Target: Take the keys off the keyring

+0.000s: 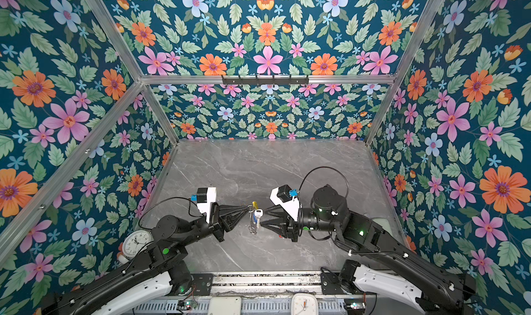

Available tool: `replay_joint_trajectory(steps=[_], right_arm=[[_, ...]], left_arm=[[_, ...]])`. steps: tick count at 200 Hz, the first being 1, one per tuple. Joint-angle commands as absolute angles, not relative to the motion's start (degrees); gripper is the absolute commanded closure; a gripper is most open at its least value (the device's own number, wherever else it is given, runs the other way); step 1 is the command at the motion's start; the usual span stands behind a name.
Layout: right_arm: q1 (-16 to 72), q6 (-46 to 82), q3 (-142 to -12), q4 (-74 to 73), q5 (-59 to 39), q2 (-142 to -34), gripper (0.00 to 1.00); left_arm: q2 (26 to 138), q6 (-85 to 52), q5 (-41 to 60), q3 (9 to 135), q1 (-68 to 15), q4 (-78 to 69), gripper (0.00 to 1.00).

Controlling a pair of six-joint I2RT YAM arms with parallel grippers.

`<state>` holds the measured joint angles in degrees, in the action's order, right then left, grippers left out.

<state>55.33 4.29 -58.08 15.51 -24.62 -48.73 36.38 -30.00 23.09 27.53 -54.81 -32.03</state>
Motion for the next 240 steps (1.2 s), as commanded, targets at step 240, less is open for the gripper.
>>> replay_joint_trajectory(steps=[240], right_arm=[[50.5, 16.3, -54.6, -2.4, -37.2, -56.1, 0.86]], left_arm=[[38.0, -31.0, 23.8, 25.4, -54.8, -42.4, 1.00]])
